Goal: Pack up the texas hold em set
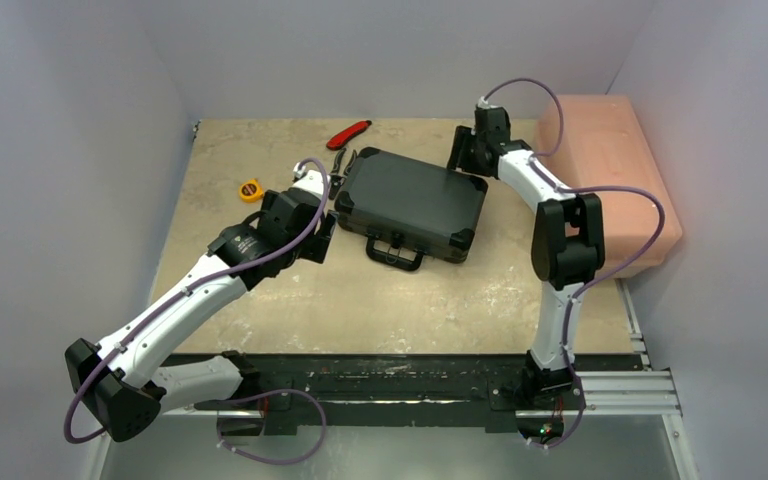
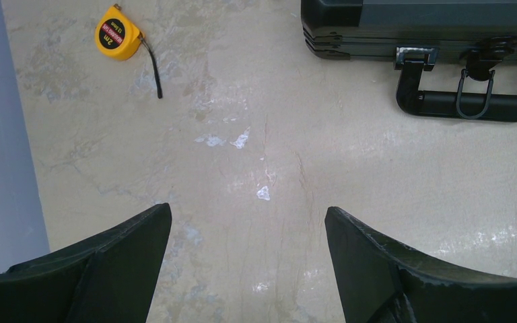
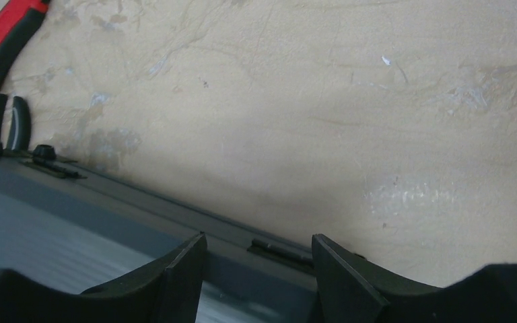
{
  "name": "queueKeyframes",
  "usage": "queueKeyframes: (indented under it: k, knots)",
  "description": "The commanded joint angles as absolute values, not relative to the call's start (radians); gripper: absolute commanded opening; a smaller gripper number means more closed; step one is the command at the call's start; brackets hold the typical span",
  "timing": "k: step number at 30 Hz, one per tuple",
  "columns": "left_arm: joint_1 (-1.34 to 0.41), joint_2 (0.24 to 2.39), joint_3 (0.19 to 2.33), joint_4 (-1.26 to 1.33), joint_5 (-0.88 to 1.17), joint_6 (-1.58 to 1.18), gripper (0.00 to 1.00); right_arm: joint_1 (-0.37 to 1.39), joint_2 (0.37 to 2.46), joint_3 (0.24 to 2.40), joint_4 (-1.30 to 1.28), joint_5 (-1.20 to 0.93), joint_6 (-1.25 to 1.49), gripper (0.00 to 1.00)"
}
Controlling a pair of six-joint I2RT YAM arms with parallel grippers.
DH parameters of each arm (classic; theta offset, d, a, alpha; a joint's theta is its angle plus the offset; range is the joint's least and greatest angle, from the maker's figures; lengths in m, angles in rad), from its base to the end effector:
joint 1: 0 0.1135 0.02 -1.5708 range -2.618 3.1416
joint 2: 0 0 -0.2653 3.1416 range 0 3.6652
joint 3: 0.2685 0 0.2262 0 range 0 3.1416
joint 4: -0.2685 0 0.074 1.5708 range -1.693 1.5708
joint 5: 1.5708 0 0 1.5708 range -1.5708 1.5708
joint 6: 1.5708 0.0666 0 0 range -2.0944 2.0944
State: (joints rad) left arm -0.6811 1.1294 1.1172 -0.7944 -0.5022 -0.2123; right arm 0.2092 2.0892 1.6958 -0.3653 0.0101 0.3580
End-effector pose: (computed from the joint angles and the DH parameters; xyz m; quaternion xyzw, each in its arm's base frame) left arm 0.1888 -0.1118 0.3151 0.1186 0.8957 0.0519 0.4253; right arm 0.4676 0.0986 0.2190 0.0703 0.9160 0.1061 0.3805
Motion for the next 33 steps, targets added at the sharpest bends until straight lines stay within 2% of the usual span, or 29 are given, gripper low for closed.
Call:
queueKeyframes:
  k: [1,7,12,21,33]
  knots:
    - [-0.678,1.117,1.12,-0.784,-0.519,-0.192,0.84,0.238,2.016,1.581,-0.499,-0.109,0.355,0.63]
    - [-0.678,1.106,1.119,-0.78,-0.519,-0.208,0.84,0.26,1.913,1.46,-0.472,-0.147,0.381,0.62]
    - [-0.678,1.074,1.108,-0.758,-0.523,-0.225,0.86,0.266,1.878,1.437,-0.468,-0.082,0.376,0.62]
    - [-0.677,1.048,1.089,-0.741,-0.554,-0.226,1.0,0.267,1.928,1.535,-0.506,-0.017,0.36,0.62]
    - [-0.677,1.086,1.104,-0.753,-0.554,-0.212,0.99,0.295,1.784,1.243,-0.402,-0.185,0.413,0.61]
